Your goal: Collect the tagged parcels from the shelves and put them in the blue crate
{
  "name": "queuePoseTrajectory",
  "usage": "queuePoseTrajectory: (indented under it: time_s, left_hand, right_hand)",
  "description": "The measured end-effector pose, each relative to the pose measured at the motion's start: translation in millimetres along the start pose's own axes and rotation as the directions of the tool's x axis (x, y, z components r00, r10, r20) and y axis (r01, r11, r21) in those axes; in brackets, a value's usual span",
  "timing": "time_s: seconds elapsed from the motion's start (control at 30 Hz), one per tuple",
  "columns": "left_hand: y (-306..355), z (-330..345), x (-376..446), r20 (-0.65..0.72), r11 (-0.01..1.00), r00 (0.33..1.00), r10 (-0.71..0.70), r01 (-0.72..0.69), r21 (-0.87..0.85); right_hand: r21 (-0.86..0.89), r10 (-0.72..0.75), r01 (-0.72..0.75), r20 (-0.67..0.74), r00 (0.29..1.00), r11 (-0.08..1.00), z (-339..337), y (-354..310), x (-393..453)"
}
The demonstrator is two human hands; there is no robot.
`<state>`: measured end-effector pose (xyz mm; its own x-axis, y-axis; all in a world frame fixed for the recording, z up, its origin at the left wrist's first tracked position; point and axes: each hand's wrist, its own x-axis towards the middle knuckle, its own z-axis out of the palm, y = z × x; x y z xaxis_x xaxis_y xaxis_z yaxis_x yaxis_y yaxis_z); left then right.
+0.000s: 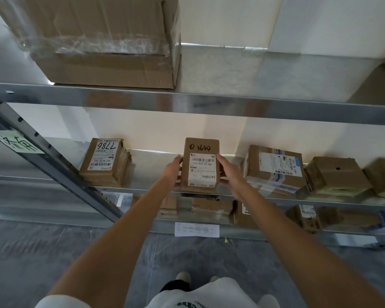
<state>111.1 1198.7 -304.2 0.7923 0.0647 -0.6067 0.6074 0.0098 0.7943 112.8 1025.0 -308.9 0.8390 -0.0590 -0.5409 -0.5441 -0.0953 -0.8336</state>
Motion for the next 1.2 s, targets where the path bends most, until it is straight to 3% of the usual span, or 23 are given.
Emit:
queuePoseTrajectory:
  time_s: [0.23, 0.57, 0.9, 0.97, 1.0, 1.07, 1.13, 1.2]
  left_hand:
    - [0, 0, 2, -0.011, 0.992, 0.997, -0.081, 0.082, 0.097]
    - [-9, -7, 12, -0.062, 0.997, 0.998, -0.011, 0.016, 0.081]
    - [-23, -2, 19, 0.014, 0.997, 0.999, -0.029, 0.030, -0.064]
    - [-28, -1, 28, -0.112, 0.998, 0.992, 0.066, -0.065, 0.008]
    - [-31, -2, 32, -0.222, 0.983, 0.959, 0.177, -0.162, 0.081]
    - [-26, 1, 27, -0.327, 0.876, 0.818, 0.473, -0.398, 0.274]
    - [-8, 19, 15, -0.265, 0.736, 0.694, 0.670, -0.573, 0.361]
    - [9, 52, 7, -0.149, 0.672, 0.664, 0.732, -0.672, 0.311]
  right_hand:
    - [0.026, 0.027, -0.027, -0.001, 1.000, 0.999, -3, 3, 6]
    - [-0.047, -0.005, 0.003, -0.056, 0.998, 0.999, 18, 13, 11]
    - [-0.063, -0.020, 0.029, 0.141, 0.990, 0.998, 40, 34, 11]
    - [-0.161, -0.089, 0.099, 0.072, 0.993, 0.982, 35, 32, 7]
    - [-0.227, -0.175, 0.163, -0.032, 0.984, 0.960, 27, 30, 5]
    - [-0.339, -0.428, 0.339, -0.239, 0.871, 0.878, 2, 30, 4]
    - [-0.407, -0.549, 0.398, -0.380, 0.744, 0.822, -33, 28, 9]
    - [-0.442, -0.567, 0.367, -0.514, 0.644, 0.818, -71, 22, 10]
